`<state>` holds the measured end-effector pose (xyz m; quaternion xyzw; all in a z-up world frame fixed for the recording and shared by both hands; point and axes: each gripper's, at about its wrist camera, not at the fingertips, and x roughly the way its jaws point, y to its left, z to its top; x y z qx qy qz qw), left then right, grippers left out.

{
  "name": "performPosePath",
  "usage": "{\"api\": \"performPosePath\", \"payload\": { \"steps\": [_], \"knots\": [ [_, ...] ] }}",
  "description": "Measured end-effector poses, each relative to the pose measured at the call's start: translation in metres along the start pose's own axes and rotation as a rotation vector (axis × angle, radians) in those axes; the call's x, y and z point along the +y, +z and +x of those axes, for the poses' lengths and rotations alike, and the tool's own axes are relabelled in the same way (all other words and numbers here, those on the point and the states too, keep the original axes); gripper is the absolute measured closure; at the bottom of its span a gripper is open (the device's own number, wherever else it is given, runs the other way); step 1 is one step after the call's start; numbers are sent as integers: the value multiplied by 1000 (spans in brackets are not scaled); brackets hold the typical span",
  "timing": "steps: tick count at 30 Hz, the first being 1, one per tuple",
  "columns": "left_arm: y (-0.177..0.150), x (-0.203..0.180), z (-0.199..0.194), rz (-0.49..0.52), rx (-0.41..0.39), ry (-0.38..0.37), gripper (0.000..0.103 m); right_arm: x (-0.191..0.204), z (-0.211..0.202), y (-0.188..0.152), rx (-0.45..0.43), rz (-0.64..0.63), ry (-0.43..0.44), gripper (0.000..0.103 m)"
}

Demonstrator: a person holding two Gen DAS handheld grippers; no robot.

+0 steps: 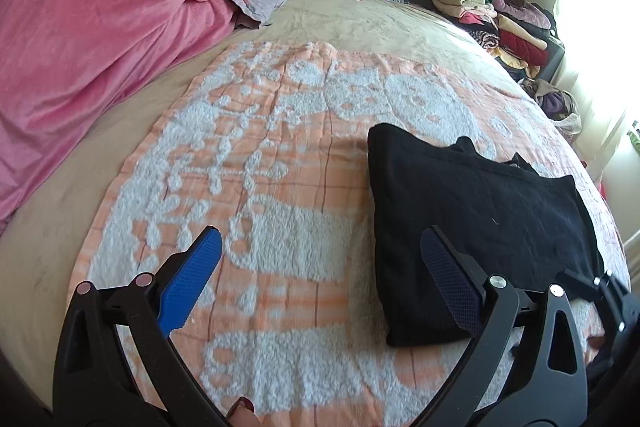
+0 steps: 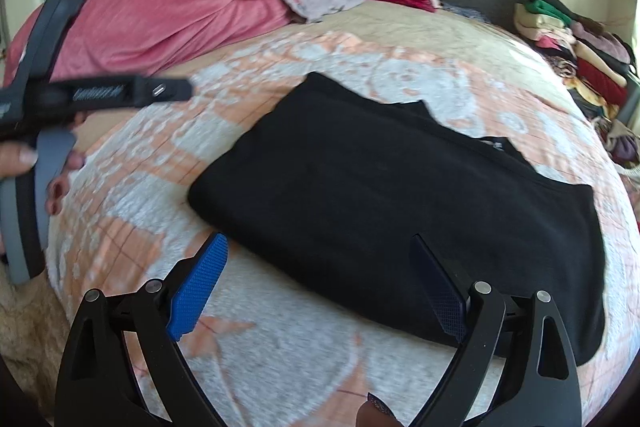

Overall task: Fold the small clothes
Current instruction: 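Grasp the sweatshirt end with the right tool and lift it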

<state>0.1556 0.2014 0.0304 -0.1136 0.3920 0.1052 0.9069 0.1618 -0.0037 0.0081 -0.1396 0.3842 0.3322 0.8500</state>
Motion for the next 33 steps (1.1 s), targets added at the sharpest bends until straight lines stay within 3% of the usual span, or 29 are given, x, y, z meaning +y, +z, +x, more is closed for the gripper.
{"api": "performPosePath", "payload": {
  "steps": [7, 19, 31, 33],
  "knots": [
    [9, 0, 14, 2, 10, -4, 10, 20, 19, 0, 26, -71, -26, 9],
    [20, -5, 46, 15, 53, -8, 10, 37, 57, -9, 72, -206, -161, 9],
    [20, -12, 64, 25, 78, -5, 10, 43, 77, 3, 23, -267, -262, 9],
    [20, -12, 66, 23, 83, -7, 10, 42, 76, 4, 3, -270, -258, 16]
  ]
}}
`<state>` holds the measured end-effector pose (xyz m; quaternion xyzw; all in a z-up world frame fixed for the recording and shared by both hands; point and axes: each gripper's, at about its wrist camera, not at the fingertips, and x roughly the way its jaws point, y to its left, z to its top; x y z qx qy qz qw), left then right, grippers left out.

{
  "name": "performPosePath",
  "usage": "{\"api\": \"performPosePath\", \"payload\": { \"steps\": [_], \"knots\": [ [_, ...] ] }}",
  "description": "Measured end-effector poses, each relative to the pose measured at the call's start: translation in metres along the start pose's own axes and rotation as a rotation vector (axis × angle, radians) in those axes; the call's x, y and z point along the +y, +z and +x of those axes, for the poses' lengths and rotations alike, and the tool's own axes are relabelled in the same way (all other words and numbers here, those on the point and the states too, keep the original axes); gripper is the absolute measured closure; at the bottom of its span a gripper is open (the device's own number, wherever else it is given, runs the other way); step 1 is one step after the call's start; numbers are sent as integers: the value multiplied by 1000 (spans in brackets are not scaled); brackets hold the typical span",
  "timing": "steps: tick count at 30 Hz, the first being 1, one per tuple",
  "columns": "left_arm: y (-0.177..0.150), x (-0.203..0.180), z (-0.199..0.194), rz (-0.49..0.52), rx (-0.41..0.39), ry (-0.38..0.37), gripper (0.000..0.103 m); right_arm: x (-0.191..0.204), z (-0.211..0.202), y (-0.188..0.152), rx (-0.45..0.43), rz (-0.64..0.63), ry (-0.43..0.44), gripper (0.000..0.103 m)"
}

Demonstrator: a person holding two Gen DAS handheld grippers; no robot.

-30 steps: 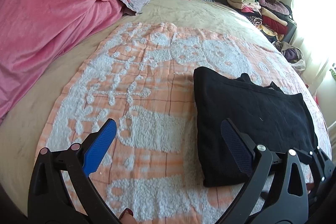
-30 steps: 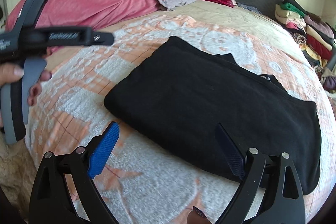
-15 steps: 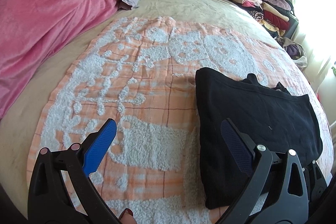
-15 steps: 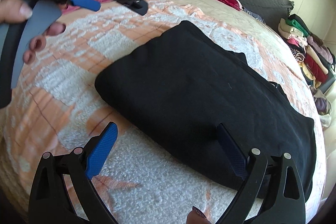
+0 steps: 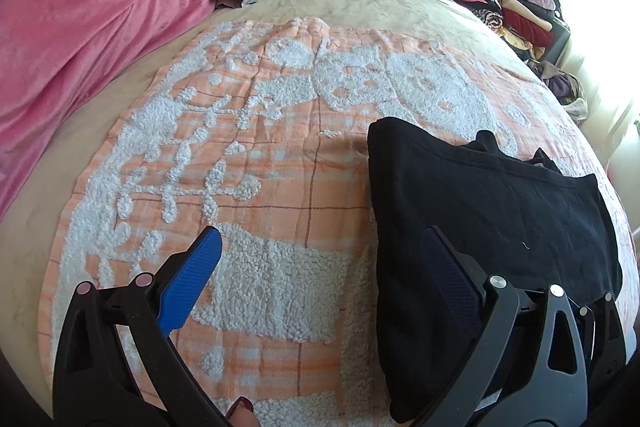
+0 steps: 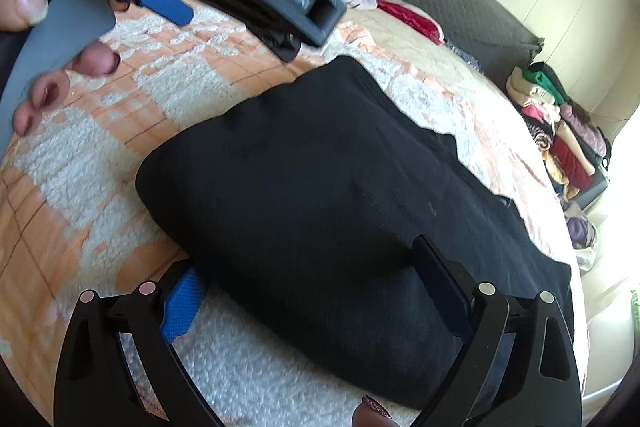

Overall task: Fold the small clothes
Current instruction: 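Grasp the sweatshirt end with the right tool and lift it, then fold the held end over the sweatshirt with the right tool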

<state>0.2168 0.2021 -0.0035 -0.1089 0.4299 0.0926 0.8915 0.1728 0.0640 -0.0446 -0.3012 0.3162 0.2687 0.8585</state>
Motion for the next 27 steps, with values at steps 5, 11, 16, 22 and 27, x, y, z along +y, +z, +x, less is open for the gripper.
{"api": "performPosePath", "payload": {
  "steps": [5, 11, 16, 22, 27],
  "knots": [
    [3, -2, 6, -11, 14, -17, 10, -4, -10, 0, -43, 21, 41, 52],
    [13, -15, 17, -21, 47, -77, 10, -32, -22, -1, -66, 169, 157, 86],
    [22, -33, 31, -27, 103, -148, 10, -52, -30, -8, -94, 286, 235, 89],
    [28, -55, 39, -22, 144, -216, 10, -71, -50, -17, -155, 372, 251, 91],
    [31, -73, 34, -39, 137, -289, 16, -86, -67, -25, -190, 410, 244, 92]
  ]
}}
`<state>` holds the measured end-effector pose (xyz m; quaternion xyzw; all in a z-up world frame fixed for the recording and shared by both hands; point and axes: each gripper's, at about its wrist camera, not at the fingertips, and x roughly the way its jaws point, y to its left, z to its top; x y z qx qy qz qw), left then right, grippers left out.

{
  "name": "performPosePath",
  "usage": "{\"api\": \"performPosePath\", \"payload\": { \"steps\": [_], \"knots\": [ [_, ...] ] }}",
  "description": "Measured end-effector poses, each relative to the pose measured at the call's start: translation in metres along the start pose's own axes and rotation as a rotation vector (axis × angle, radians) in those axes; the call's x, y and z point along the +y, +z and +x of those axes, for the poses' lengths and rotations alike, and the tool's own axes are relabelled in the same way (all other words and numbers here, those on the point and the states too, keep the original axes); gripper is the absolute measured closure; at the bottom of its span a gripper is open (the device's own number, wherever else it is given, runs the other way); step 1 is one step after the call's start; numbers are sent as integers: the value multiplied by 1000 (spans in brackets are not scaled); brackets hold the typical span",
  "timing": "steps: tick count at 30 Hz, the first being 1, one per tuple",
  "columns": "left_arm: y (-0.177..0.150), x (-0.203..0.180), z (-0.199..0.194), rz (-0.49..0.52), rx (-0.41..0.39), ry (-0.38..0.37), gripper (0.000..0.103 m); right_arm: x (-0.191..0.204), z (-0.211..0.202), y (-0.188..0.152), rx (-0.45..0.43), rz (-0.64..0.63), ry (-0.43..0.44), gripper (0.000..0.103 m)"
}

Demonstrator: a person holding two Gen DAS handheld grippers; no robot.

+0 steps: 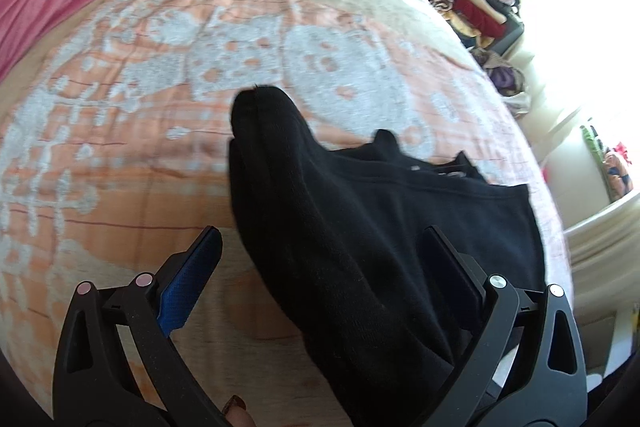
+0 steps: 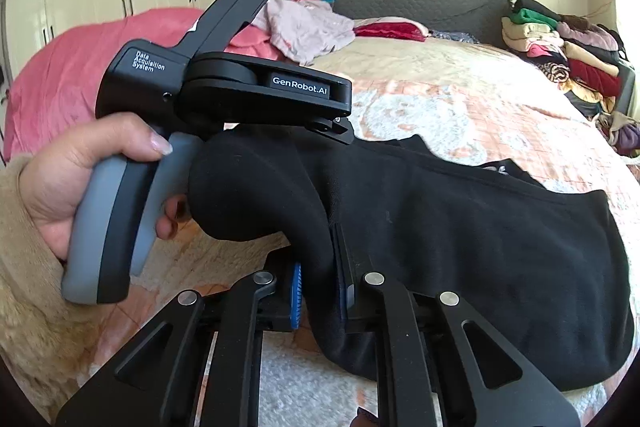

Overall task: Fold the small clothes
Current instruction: 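Fold the held end over the sweatshirt with the right tool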

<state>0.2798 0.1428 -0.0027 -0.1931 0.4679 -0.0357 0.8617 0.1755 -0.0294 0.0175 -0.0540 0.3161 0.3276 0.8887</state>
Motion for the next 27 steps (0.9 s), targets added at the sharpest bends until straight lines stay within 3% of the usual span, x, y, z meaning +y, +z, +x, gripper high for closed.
{"api": "performPosePath", "payload": {
  "steps": [1, 3, 7, 15, 27],
  "knots": [
    [0, -6, 0, 8, 3, -10, 35, -2, -4, 0, -10, 6, -3, 92],
    [0, -17, 1, 22, 7, -26, 59, -6, -14, -2, -25, 24, -8, 92],
    [1, -47, -3, 70, -12, -36, 81, -21, -29, -5, -60, 80, -17, 93],
    [8, -115, -5, 171, -46, -27, 83, -54, -69, -16, -146, 184, -34, 96],
    [-4, -214, 46, 299, 36, -3, 83, -124, -108, -54, -175, 388, -61, 96]
  ]
}}
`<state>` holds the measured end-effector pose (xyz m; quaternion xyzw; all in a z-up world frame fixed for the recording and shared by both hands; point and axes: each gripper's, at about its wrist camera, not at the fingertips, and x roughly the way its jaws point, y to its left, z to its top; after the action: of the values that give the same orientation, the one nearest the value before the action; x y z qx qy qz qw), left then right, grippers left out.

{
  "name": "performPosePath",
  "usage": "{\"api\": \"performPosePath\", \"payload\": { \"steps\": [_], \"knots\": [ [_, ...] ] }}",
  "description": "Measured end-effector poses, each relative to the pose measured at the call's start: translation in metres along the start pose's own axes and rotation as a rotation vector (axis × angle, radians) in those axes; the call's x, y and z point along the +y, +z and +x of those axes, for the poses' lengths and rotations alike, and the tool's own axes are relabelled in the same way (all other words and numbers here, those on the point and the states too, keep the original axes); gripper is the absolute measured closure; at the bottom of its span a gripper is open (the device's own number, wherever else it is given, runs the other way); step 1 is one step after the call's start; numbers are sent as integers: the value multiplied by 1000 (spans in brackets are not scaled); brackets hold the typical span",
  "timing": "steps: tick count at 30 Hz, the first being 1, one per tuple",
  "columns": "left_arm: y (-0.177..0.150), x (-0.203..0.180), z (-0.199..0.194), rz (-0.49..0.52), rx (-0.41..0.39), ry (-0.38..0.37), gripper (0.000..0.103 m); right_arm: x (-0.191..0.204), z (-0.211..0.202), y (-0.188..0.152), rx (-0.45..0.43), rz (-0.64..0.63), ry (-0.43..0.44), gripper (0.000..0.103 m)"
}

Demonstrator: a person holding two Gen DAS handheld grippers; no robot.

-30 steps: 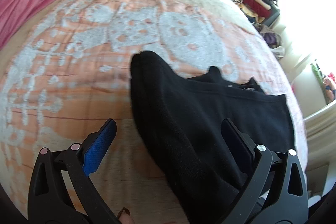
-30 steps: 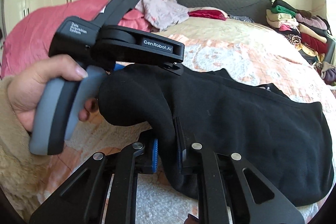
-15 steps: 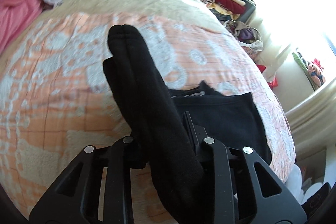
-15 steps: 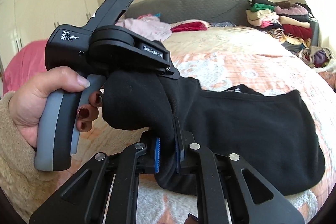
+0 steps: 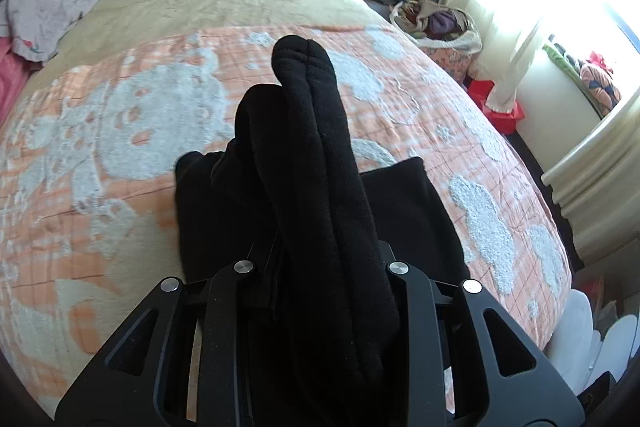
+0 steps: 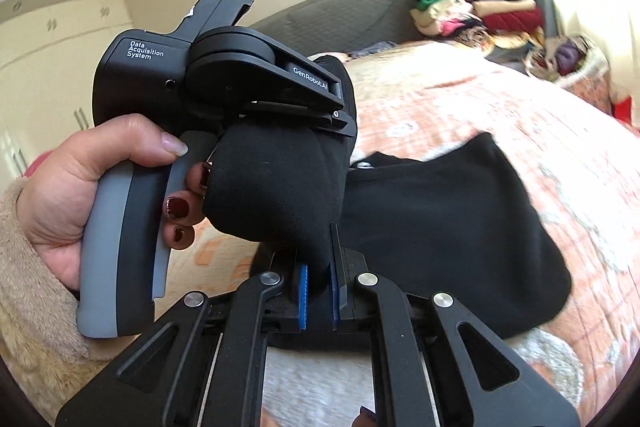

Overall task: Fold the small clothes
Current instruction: 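Fold the held end over the sweatshirt with the right tool, then open the right tool and withdraw it from the folded bundle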

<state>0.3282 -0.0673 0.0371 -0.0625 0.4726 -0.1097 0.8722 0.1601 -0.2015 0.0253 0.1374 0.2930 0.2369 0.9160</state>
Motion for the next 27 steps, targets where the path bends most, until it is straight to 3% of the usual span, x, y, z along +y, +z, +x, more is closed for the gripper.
{"api": "performPosePath", "payload": {
  "steps": [8, 12, 15, 17, 20, 27],
  "knots": [
    [-4, -47, 54, 66, 98, 43, 73, -59, -1, -22, 50, 175, -4, 96],
    [-9, -57, 62, 78, 95, 47, 55, -82, -1, -35, 66, 300, 45, 95],
    [-11, -57, 55, 54, 75, -44, 30, -103, -4, -48, 76, 432, 80, 93],
    [-13, -57, 47, 32, 59, -92, 30, -113, -7, -54, 75, 502, 95, 93],
    [-17, -50, 32, 28, 26, -85, 30, -123, -14, -61, 70, 577, 114, 92],
    [-38, -32, -8, 34, -48, -68, 30, -97, -39, -55, 67, 435, -31, 85]
  ]
}}
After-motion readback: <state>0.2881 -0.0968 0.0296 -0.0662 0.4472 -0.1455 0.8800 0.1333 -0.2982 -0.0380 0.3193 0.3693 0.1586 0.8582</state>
